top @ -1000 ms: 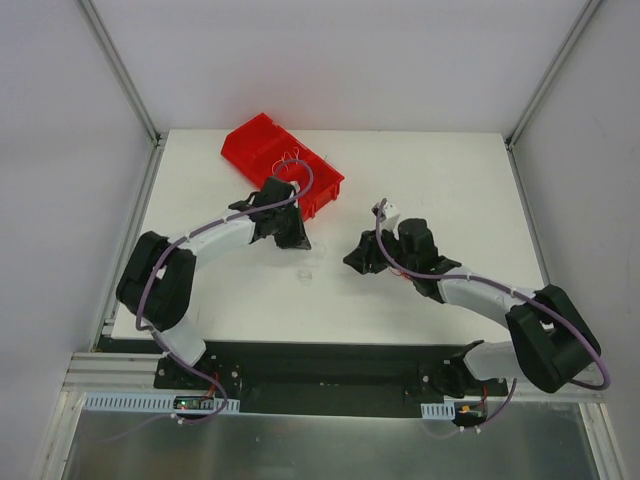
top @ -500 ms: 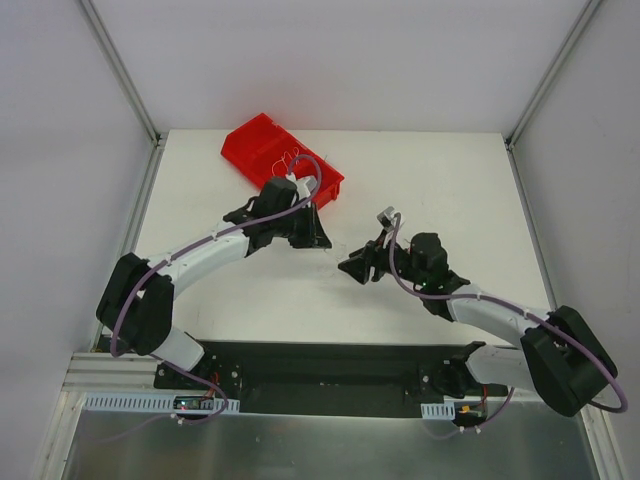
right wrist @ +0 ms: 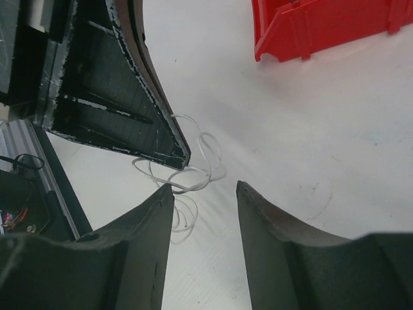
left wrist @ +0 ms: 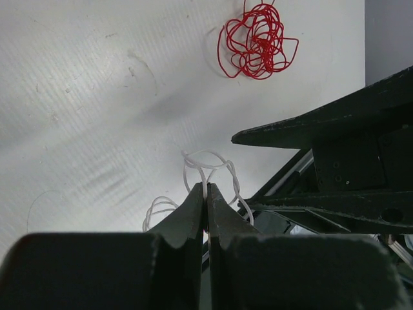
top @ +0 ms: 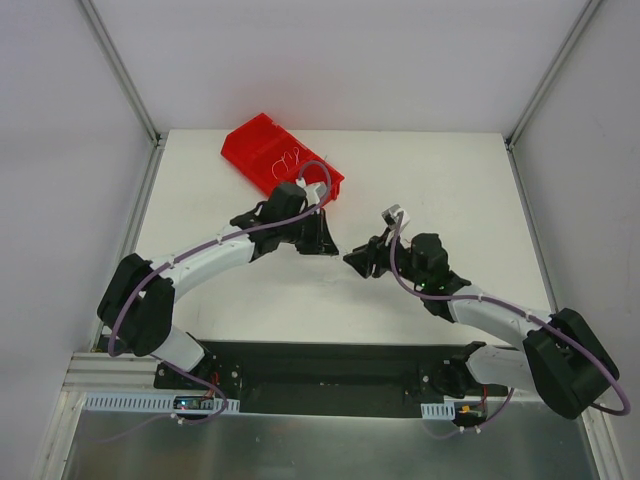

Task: Untangle the cables

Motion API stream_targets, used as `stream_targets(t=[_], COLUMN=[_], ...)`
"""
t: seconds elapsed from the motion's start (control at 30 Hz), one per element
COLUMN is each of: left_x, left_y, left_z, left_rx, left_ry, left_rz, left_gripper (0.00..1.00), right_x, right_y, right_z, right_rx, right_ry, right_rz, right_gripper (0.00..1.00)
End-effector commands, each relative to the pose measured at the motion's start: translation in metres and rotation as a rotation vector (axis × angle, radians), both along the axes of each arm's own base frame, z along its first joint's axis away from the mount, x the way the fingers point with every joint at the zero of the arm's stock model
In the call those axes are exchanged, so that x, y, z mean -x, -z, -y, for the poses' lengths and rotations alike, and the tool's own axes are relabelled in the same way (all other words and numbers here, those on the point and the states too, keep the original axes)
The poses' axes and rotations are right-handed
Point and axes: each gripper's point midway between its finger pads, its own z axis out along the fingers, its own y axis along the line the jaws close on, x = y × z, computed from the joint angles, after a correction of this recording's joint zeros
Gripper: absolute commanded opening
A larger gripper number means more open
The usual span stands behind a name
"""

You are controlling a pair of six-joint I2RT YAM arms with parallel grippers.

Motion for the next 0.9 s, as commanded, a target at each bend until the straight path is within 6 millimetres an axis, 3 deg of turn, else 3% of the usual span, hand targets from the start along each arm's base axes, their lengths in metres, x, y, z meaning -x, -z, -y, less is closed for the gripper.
stream_targets(t=[0.0, 0.23, 0.47, 0.7, 0.8, 0.87], left_x=[-0.002, 0.004, 0.008, 0.013, 0.017, 0.021], left_y=[-0.012, -0.019, -0.020, -0.054, -0.070, -0.077], left_z=[0.008, 0.013, 0.012, 0.020, 0.024, 0.024], left_rx=[0.015, 0.026, 0.032, 0.105, 0.142, 0.161], left_ry=[0.028, 0.058, 0.067, 0.117, 0.141, 0.150], left_rz=[0.051, 0.068, 0.062, 0.116, 0.138, 0.146], left_gripper=[0.00, 0.00, 0.00, 0.00, 0.00, 0.00], right_x=[-0.012, -0.009, -0.007, -0.008, -0.017, -0.025], right_y=[-0.014, -0.011, -0.017, -0.007, 0.001, 0.008], right_z=[0.001, -0.005, 0.005, -0.011, -0.005, 0.003], right_rx=[0.014, 0.044, 0.053, 0.084, 0.126, 0.162], right_ry=[0.049, 0.020, 0.057, 0.018, 0.085, 0.147], right_rz=[0.058, 0.059, 0.112, 0.067, 0.044, 0.029], right_gripper=[0.45, 0.40, 0.40, 0.37, 0.31, 0.22])
